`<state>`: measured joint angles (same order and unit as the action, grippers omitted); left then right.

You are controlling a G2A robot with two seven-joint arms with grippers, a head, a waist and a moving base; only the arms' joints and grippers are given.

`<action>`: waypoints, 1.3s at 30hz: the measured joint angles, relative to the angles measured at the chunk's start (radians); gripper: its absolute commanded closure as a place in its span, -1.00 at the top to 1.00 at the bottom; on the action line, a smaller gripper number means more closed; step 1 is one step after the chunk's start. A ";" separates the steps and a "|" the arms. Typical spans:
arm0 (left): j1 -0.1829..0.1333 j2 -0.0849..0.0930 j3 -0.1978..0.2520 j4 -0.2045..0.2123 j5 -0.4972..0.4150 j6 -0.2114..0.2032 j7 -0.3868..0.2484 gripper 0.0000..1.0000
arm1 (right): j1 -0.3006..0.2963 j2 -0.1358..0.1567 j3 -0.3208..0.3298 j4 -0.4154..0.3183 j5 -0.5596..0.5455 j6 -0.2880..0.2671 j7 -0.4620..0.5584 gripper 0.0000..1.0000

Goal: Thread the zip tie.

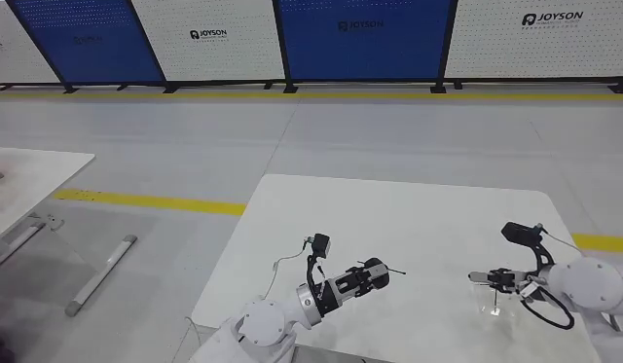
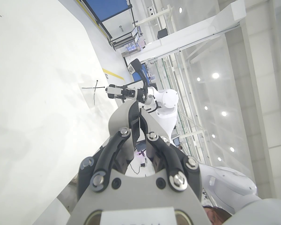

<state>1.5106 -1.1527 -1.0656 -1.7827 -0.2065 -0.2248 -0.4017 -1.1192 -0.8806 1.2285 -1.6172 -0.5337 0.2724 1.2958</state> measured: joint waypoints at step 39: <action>0.000 0.000 0.000 0.000 0.000 0.000 0.000 -1.00 | 0.197 -0.035 -0.223 0.213 -0.081 0.068 0.094 -0.38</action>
<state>1.5106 -1.1527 -1.0656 -1.7827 -0.2065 -0.2248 -0.4017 -0.9225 -0.9160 1.0054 -1.4039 -0.6147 0.3400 1.3900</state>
